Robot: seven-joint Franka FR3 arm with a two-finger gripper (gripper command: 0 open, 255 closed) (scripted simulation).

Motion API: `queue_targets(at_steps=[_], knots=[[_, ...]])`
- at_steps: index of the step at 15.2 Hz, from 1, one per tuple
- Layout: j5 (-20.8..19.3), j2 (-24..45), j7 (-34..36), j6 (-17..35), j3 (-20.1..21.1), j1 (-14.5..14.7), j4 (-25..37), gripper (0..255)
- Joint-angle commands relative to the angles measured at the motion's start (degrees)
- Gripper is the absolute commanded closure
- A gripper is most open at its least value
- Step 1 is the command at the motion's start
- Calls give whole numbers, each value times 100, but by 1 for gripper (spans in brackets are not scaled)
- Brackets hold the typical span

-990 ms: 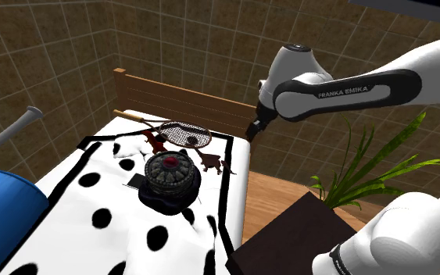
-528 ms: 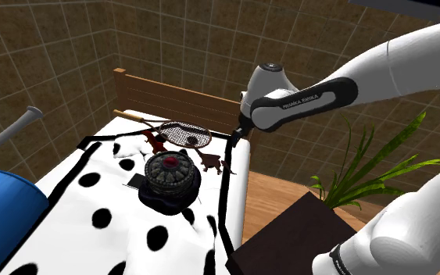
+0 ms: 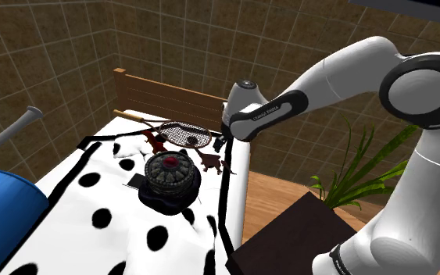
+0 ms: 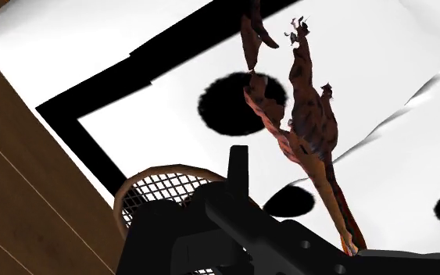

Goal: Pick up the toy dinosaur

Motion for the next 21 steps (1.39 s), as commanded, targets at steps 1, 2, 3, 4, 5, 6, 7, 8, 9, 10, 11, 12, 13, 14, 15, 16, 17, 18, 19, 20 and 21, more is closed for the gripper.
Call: queue_targets(at_steps=[1, 2, 3, 4, 5, 6, 7, 8, 9, 10, 11, 12, 13, 14, 15, 16, 17, 18, 19, 20, 21], knots=[[-54, 461, 6, 130, -10, 33, 354, 0], [-76, 685, 5, 182, -15, 52, 536, 0], [-96, 910, 2, 228, -20, 71, 725, 0], [-112, 1134, -5, 266, -24, 91, 921, 0], [-126, 1359, -13, 296, -26, 110, 1126, 0], [-139, 1584, -25, 319, -28, 128, 1338, 0], [-148, 1810, -38, 334, -28, 146, 1559, 0], [-156, 2037, -55, 342, -26, 164, 1788, 0], [-159, 2142, -63, 343, -25, 173, 1897, 0], [-169, 2205, -53, 390, -38, 182, 1913, 0], [-178, 2268, -42, 436, -50, 190, 1931, 0], [-188, 2332, -32, 481, -62, 199, 1950, 0], [-197, 2397, -21, 526, -74, 208, 1970, 0], [-206, 2462, -11, 570, -86, 216, 1992, 0], [-214, 2528, -1, 614, -98, 225, 2014, 0], [-223, 2594, 8, 656, -110, 234, 2038, 0], [-227, 2632, 14, 681, -117, 239, 2052, 0], [-227, 2632, 14, 681, -117, 239, 2053, 0], [-227, 2635, 17, 681, -117, 242, 2054, 255], [-228, 2641, 16, 684, -118, 241, 2057, 255], [-227, 2640, 14, 683, -118, 239, 2058, 255]])
